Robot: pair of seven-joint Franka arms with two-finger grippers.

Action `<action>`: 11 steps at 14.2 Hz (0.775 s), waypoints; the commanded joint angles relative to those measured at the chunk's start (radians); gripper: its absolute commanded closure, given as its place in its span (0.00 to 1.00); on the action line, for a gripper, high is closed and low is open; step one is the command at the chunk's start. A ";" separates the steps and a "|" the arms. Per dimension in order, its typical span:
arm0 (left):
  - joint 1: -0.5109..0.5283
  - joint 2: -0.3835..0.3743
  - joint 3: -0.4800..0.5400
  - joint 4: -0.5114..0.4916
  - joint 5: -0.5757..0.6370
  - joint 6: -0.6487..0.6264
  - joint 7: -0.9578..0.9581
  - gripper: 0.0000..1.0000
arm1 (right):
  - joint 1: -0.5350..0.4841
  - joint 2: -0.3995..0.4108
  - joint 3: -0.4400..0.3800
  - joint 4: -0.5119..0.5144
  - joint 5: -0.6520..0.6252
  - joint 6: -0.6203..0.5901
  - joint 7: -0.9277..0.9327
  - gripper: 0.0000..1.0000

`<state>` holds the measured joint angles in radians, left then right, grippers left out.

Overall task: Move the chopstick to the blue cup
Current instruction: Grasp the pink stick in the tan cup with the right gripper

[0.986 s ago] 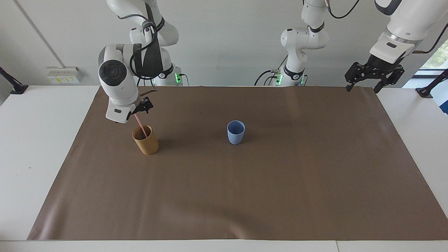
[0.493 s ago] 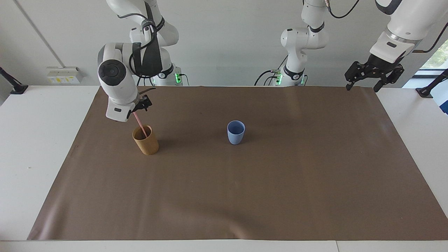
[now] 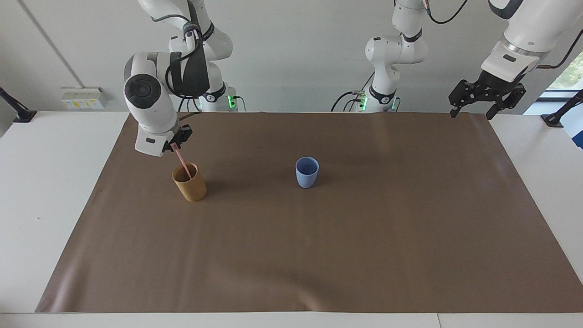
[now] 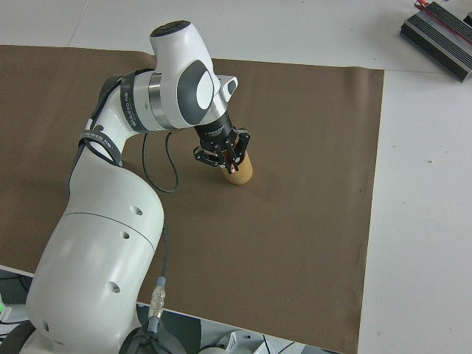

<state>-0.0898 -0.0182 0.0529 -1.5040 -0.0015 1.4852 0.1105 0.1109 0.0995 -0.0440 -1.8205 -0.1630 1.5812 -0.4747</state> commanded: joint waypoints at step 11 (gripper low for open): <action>0.015 -0.008 -0.013 0.008 0.014 -0.022 0.000 0.00 | -0.002 -0.017 0.009 0.162 -0.003 -0.203 -0.013 1.00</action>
<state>-0.0894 -0.0183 0.0528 -1.5039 -0.0015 1.4845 0.1105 0.1116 0.0941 -0.0429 -1.7103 -0.1630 1.4476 -0.4747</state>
